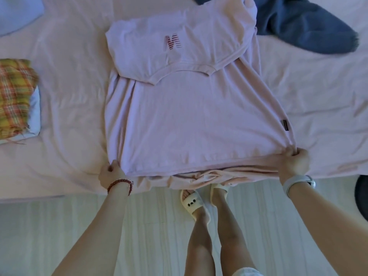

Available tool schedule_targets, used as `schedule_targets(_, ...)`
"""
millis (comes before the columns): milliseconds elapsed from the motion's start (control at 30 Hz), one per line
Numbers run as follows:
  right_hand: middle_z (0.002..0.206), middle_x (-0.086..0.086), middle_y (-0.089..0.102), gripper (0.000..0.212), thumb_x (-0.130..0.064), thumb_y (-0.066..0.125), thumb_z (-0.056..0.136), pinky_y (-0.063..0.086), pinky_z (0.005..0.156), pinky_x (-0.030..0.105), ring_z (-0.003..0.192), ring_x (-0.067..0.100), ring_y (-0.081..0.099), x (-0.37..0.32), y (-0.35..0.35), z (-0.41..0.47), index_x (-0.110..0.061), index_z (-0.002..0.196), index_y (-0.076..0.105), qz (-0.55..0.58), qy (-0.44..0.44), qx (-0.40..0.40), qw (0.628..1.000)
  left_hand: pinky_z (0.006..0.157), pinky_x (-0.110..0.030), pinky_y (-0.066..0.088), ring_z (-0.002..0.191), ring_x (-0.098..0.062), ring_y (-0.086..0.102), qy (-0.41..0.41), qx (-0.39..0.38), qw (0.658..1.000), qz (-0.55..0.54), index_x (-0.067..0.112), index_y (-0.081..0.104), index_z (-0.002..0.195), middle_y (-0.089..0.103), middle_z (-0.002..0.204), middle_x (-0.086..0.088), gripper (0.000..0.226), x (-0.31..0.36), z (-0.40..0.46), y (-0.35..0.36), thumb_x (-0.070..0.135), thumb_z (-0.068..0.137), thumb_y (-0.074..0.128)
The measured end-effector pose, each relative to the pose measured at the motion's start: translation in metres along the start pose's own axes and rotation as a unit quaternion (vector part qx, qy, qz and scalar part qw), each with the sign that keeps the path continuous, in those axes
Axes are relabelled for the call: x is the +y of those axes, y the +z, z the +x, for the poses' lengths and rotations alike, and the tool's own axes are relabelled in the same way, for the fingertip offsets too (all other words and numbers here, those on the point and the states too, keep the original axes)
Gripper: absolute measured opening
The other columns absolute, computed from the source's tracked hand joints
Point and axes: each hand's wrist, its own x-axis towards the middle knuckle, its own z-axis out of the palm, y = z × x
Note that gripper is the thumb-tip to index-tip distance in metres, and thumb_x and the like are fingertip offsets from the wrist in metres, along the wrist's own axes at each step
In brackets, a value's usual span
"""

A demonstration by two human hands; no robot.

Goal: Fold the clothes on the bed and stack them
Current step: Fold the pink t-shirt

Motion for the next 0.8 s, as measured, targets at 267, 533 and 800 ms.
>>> schedule_targets(267, 0.123, 0.026, 0.052, 0.031, -0.011, 0.038, 0.092, 0.038, 0.092, 0.041, 0.114, 0.041, 0.049, -0.012, -0.012, 0.005, 0.002, 0.117, 0.051, -0.062, 0.069, 0.002, 0.996, 0.076, -0.020, 0.047, 0.079, -0.019, 0.067, -0.028, -0.022, 0.997, 0.070, 0.003, 0.063, 0.104, 0.071, 0.081, -0.015, 0.022, 0.012, 0.025, -0.024, 0.017, 0.090, 0.055)
schedule_targets(533, 0.152, 0.012, 0.017, 0.061, -0.007, 0.045, 0.085, 0.015, 0.108, 0.043, 0.137, 0.029, 0.018, -0.045, -0.011, -0.045, -0.016, 0.142, 0.024, -0.268, -0.101, -0.069, 0.955, 0.109, -0.052, 0.020, 0.140, -0.030, 0.016, 0.087, -0.080, 0.955, 0.273, 0.020, 0.023, 0.147, 0.015, 0.155, -0.010, 0.062, 0.033, -0.037, -0.031, 0.023, 0.092, 0.051)
schedule_targets(800, 0.154, 0.014, 0.014, 0.053, -0.017, 0.036, 0.096, 0.017, 0.112, 0.045, 0.140, 0.031, 0.016, -0.151, 0.011, -0.061, -0.016, 0.147, 0.020, -0.274, -0.257, -0.178, 0.909, 0.114, -0.046, 0.013, 0.144, -0.025, 0.006, 0.271, -0.164, 0.861, 0.398, 0.023, 0.013, 0.149, 0.003, 0.157, -0.005, 0.062, 0.120, -0.066, -0.004, 0.021, 0.095, 0.043)
